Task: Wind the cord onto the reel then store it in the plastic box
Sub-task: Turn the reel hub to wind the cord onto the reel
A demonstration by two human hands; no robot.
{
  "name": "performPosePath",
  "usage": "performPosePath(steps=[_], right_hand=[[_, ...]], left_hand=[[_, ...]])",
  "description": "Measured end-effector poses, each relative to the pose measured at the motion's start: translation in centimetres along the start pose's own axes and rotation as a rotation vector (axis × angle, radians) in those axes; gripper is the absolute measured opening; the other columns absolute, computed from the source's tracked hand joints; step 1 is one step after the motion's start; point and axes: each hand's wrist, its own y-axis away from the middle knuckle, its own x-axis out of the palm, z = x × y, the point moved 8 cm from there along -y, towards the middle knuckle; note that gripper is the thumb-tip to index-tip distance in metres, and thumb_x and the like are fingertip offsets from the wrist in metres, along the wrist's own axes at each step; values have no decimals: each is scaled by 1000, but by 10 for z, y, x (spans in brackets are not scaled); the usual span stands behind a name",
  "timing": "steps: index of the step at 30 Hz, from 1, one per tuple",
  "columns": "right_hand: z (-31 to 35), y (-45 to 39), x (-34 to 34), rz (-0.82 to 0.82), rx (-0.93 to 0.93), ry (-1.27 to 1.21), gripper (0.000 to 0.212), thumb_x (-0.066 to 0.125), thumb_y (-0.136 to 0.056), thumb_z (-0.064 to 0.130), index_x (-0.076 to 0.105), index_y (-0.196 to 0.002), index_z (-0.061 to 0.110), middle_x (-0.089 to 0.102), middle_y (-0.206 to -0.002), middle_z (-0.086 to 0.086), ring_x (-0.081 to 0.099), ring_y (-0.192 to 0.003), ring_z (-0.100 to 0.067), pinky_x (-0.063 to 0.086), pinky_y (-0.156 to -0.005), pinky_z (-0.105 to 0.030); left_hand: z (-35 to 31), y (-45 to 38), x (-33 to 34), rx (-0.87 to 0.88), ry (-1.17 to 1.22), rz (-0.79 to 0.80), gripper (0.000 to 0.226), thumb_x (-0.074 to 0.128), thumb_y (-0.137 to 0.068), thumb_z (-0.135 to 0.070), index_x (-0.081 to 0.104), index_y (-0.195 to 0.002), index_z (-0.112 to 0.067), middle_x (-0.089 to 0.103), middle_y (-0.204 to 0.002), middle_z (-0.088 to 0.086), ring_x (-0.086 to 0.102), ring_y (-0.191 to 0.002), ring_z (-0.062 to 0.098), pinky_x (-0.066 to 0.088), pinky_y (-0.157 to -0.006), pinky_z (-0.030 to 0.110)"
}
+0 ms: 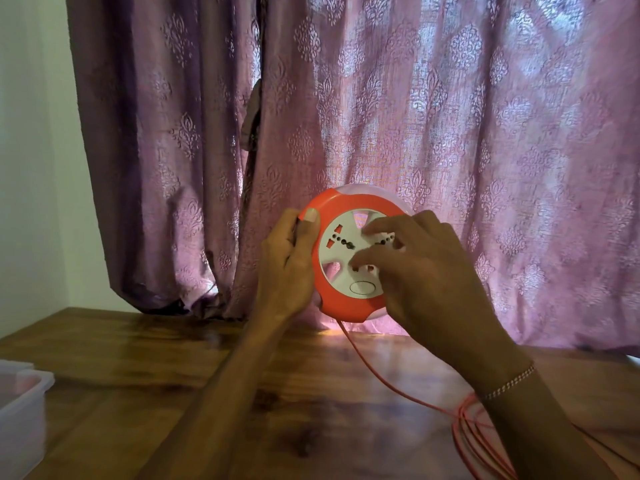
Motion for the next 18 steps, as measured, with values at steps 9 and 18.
performPosePath(steps=[9, 18], right_hand=[[3, 0, 10, 142, 22, 127, 53, 42, -79, 21, 70, -114, 50, 57, -137, -1, 45, -107, -28, 37, -77, -39], [-8, 4, 7, 81, 238, 152, 53, 67, -77, 43, 60, -129, 48, 61, -99, -6, 52, -88, -30, 41, -74, -40]], left_hand=[[0, 0, 1, 5, 13, 6, 42, 46, -102, -46, 56, -91, -7, 68, -88, 23, 68, -82, 40, 56, -68, 52], [-2, 1, 2, 25, 24, 5, 43, 49, -100, -49, 56, -89, -8, 64, -85, 27, 62, -70, 28, 54, -65, 54]])
